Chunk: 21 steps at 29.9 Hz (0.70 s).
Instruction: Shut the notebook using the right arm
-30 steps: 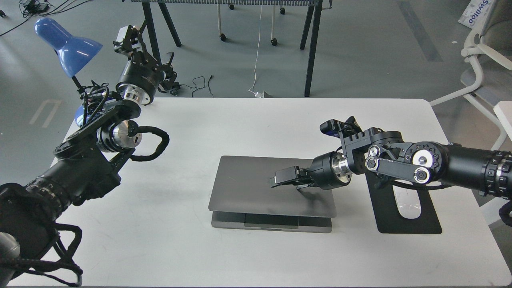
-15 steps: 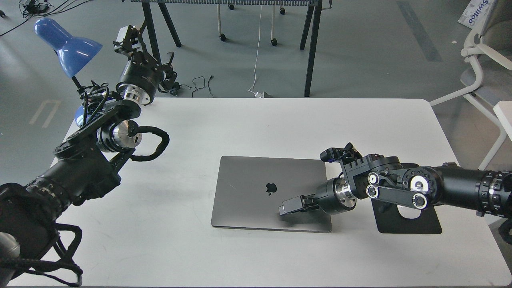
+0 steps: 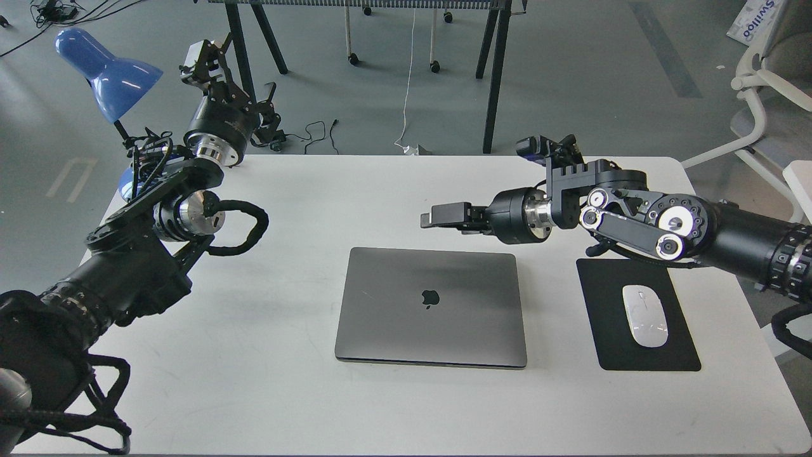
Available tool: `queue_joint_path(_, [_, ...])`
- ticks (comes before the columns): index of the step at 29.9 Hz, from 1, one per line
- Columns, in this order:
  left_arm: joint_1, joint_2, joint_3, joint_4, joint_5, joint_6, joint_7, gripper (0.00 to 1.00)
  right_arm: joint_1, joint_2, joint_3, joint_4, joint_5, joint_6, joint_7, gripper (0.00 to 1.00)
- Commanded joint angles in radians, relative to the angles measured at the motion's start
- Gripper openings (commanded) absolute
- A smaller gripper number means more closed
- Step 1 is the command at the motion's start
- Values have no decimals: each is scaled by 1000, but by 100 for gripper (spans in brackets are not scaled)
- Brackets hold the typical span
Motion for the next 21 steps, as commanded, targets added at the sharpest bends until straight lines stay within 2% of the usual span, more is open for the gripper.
queue_joint_path(1, [0, 0, 0, 0, 0, 0, 0, 100, -9, 5, 196, -90, 23, -12, -1, 100])
queue_joint_path(4, [0, 0, 0, 0, 0, 0, 0, 100, -17, 59, 345, -237, 90, -74, 2, 100])
queue_joint_path(7, [0, 0, 0, 0, 0, 0, 0, 100, -18, 146, 448, -408, 234, -84, 7, 100])
queue_joint_path(10, [0, 0, 0, 0, 0, 0, 0, 100, -20, 179, 507, -502, 401, -91, 7, 100])
queue_joint_path(17, [0, 0, 0, 0, 1, 0, 0, 100, -86, 189, 531, -511, 822, -85, 9, 100])
queue_joint_path(21, [0, 0, 0, 0, 0, 0, 0, 100, -133, 189, 566, -491, 926, -26, 18, 100])
